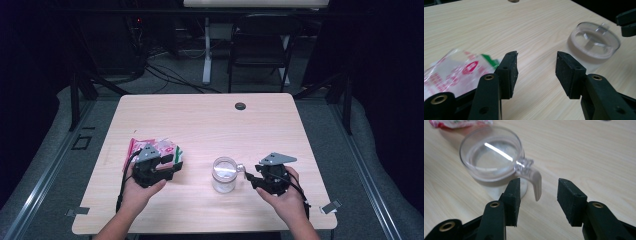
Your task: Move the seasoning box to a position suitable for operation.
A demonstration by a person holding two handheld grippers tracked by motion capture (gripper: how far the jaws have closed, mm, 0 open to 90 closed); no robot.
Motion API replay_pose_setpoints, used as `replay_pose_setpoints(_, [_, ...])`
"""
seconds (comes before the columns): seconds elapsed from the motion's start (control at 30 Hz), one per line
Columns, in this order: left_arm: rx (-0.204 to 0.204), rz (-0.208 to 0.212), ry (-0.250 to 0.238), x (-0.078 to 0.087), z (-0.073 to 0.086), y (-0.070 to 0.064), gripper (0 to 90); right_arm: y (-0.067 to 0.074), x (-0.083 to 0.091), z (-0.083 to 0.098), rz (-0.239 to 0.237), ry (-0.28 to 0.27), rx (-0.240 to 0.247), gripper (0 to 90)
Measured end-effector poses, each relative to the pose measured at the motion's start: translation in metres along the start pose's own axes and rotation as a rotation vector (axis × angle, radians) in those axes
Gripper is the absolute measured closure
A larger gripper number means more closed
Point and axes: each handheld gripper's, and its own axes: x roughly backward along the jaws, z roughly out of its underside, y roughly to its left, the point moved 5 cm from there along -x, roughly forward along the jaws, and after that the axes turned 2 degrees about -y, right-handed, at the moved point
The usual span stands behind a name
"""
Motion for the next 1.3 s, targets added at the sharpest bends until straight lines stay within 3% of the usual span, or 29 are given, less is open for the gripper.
replay_pose_setpoints(0.13, [0.004,0.011,-0.006,-0.011,-0.012,-0.010,51.6,-0.004,0.005,-0.017,0.003,-0.038,-0.021,53.5])
replay_pose_setpoints(0.27, [0.021,0.036,-0.014,-0.023,-0.020,-0.019,49.9,-0.005,0.003,-0.031,-0.044,-0.062,-0.122,55.7])
replay_pose_setpoints(0.37, [0.016,0.052,-0.009,-0.031,-0.024,-0.024,49.7,-0.004,-0.001,-0.036,-0.055,-0.064,-0.163,59.2])
replay_pose_setpoints(0.5, [-0.020,0.042,0.003,-0.040,-0.023,-0.031,52.1,-0.004,-0.008,-0.035,-0.038,-0.044,-0.181,63.4])
replay_pose_setpoints(0.67, [-0.059,0.061,0.012,-0.046,-0.018,-0.039,56.2,-0.005,-0.011,-0.031,-0.043,-0.033,-0.211,70.0])
replay_pose_setpoints(0.9, [-0.047,0.080,0.011,-0.053,-0.008,-0.047,55.1,-0.004,-0.015,-0.028,-0.057,-0.030,-0.239,73.7])
replay_pose_setpoints(1.07, [-0.013,0.117,0.038,-0.057,0.000,-0.052,70.0,-0.002,-0.019,-0.025,-0.057,-0.015,-0.250,77.7])
replay_pose_setpoints(1.3, [-0.048,0.108,0.094,-0.062,0.014,-0.059,87.3,0.000,-0.021,-0.025,-0.071,-0.011,-0.274,83.2])
